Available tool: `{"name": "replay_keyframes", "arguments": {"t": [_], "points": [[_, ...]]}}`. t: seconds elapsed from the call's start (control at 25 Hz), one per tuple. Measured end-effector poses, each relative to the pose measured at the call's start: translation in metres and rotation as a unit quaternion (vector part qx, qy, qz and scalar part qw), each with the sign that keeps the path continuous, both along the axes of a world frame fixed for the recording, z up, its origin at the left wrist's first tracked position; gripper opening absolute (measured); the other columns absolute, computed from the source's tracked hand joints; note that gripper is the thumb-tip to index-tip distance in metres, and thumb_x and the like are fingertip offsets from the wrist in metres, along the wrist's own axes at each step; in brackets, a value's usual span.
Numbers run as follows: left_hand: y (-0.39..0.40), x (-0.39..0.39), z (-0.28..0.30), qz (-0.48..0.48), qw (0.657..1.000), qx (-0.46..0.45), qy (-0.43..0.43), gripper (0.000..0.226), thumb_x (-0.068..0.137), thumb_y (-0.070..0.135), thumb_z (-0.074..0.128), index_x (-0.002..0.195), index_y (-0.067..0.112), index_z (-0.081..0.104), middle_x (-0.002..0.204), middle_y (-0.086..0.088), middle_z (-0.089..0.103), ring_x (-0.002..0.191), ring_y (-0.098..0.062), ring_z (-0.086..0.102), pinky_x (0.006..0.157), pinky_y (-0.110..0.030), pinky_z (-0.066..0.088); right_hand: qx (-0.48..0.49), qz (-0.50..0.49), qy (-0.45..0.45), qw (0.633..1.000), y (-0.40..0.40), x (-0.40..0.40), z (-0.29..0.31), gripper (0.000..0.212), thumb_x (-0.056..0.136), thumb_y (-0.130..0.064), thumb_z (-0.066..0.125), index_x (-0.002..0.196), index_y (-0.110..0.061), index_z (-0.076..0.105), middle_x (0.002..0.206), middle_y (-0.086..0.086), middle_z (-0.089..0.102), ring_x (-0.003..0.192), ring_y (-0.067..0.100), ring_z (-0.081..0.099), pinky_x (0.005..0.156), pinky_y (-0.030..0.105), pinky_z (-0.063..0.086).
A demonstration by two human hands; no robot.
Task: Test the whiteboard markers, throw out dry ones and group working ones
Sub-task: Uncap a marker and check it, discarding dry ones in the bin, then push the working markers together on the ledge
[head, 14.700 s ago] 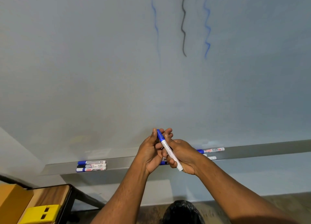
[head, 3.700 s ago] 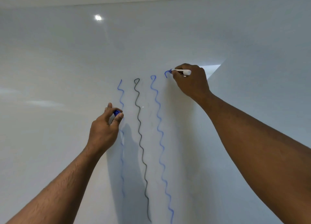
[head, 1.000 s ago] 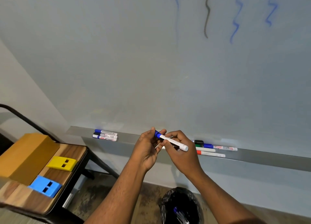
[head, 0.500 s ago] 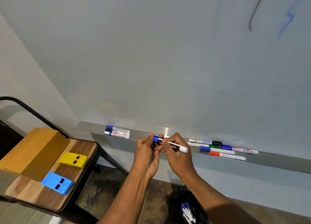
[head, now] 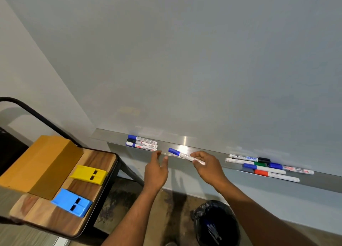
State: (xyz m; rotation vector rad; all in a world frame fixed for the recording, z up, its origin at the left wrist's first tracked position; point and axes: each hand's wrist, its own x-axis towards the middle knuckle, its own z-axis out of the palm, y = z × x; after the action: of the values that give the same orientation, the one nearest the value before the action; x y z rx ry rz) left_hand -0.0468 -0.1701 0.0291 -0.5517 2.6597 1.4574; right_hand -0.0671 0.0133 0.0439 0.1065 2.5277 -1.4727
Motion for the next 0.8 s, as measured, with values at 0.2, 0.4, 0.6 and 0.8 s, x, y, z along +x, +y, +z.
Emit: {"name": "replay_keyframes", "arguments": {"t": [0.2,0.4,0.6,0.8], "points": [[-0.027,-0.004,-0.037,-0.218,0.937,-0.271,0.002,0.061,0.1,0.039,0.043,0.153,0.026,0.015,0.161,0.006,0.011,0.148,-0.014,0.008,0.119,-0.035,0.015,0.137,0.025,0.073,0.988,-0.026,-0.036,-0.043,0.021,0.095,-0.011,0.056,0.111,-0.019,0.065,0.105,0.003,0.066,0.092,0.017,0.057,0.077,0.024,0.048],[-0.037,-0.001,-0.049,-0.191,0.951,-0.243,-0.004,0.063,0.099,0.038,0.047,0.152,0.027,0.017,0.161,0.008,0.009,0.148,-0.012,0.006,0.118,-0.033,0.014,0.165,0.045,0.078,0.982,-0.041,-0.047,-0.062,0.023,0.095,-0.012,0.056,0.113,-0.021,0.066,0.109,0.001,0.066,0.104,0.02,0.056,0.088,0.028,0.044],[-0.033,0.003,-0.051,-0.175,0.952,-0.25,0.008,0.06,0.098,0.041,0.047,0.151,0.028,0.022,0.16,0.008,0.017,0.147,-0.012,0.014,0.117,-0.031,0.015,0.222,0.044,0.091,0.97,-0.036,-0.04,-0.062,0.029,0.097,-0.025,0.054,0.126,-0.027,0.06,0.129,-0.005,0.058,0.124,0.016,0.044,0.102,0.031,0.03],[0.005,0.003,-0.042,-0.2,0.945,-0.248,0.072,0.056,0.098,0.039,0.047,0.149,0.026,0.029,0.157,0.006,0.026,0.145,-0.012,0.023,0.115,-0.026,0.013,0.257,0.015,0.195,0.946,-0.002,-0.018,-0.058,0.03,0.093,-0.03,0.056,0.12,-0.02,0.066,0.125,-0.002,0.064,0.119,0.021,0.055,0.102,0.034,0.036]]}}
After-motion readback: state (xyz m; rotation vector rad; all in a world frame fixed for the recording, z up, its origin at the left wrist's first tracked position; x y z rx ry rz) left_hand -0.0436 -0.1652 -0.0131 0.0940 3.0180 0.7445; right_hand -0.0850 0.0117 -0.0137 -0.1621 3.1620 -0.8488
